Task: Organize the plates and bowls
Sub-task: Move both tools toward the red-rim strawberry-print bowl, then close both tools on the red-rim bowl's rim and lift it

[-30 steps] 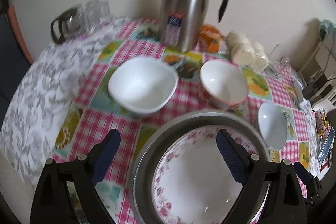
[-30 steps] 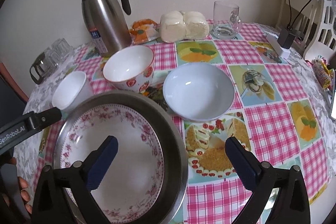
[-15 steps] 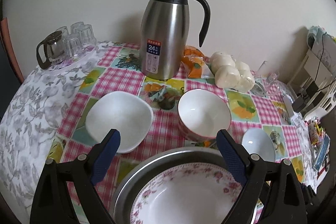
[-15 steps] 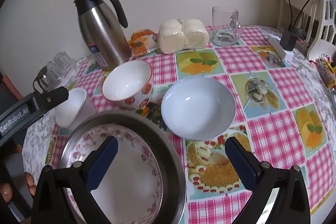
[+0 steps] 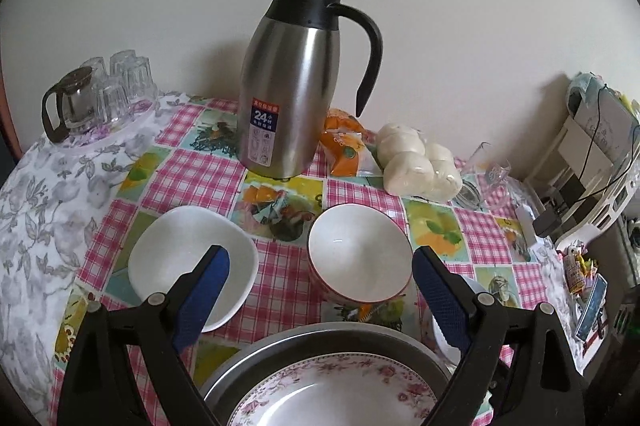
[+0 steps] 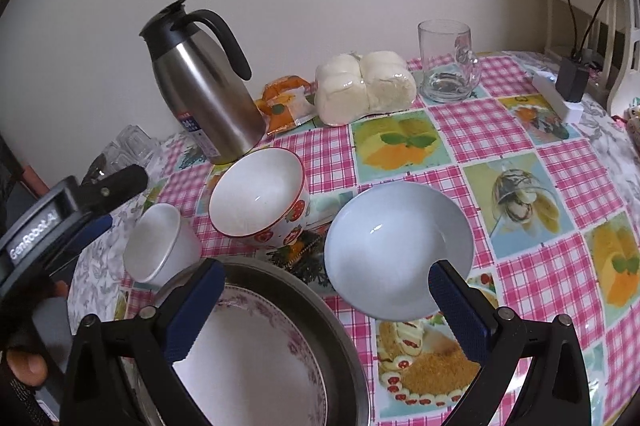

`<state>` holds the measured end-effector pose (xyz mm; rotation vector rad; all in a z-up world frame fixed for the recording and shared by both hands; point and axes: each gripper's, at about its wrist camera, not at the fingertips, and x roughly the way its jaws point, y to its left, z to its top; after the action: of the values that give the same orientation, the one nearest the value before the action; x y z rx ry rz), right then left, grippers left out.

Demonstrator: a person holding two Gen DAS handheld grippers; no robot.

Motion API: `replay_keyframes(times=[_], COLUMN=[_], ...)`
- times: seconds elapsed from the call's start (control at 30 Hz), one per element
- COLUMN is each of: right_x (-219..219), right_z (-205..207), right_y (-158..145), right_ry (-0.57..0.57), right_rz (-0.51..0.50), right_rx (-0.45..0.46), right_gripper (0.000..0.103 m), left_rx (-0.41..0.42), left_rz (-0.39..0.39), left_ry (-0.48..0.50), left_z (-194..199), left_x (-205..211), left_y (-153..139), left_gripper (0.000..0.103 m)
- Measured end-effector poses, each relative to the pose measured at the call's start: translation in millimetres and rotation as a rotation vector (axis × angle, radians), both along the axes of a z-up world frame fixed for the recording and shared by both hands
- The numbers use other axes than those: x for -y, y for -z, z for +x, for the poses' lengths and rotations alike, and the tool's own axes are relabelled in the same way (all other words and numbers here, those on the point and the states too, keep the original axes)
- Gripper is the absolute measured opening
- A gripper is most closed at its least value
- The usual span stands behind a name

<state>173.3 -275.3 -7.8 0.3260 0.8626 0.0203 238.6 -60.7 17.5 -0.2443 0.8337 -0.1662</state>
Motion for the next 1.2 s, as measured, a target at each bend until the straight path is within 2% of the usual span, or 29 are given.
replay_keyframes(times=[0.13,0.3,0.5,0.63,0.7,0.8,0.87,1.03,1.17,1.2], right_x=[3,7,8,1,-1,-6,-10,-23,-32,-32], right_z=[1,5,21,36,43,56,66,87,102,104], right_y=[-1,-8,-25,-38,-41,-44,-41,-21,4,8], right_ry=[0.015,0.024,0.012,-0.022,-0.038,-0.06,-0.079,-0.105,-0.117,-0.12], right_rz=[-0.028,-0.035,-0.028,-0.068,-0.072,-0.083,-0.08,-0.088,-0.085,-0.085], right_rx=[0.019,0.033,0.034,0.027,0.021,0.006,-0.012,-0.08,-0.147,-0.156], right_gripper=[0.103,0.103,0.102,0.089,0.086,0.076,0.069,0.06,0.052,0.051], left_rx=[-0.04,-0.052,-0.105,-0.109,-0.094,-0.093,-0.123,-0.201,-0.301,-0.313], left_rz=[-0.035,0.066,0.082,0.092,0.095,0.055,0.034,0.072,0.081,0.092], left_ry=[0.016,0.019,0.004,-0.02,-0.024,-0.011,0.005,0.058,0.087,0.091], left_z=[1,9,34,51,57,68,73,82,91,92], left_x=[-3,-5,-18,-31,-35,-36,-31,-6,12,15], left_y=[1,-14,-28,-40,-47,-52,-45,-8,30,36], left_gripper=[0.093,0.093,0.093,0.093,0.093,0.093,0.093,0.091,0.086,0.078])
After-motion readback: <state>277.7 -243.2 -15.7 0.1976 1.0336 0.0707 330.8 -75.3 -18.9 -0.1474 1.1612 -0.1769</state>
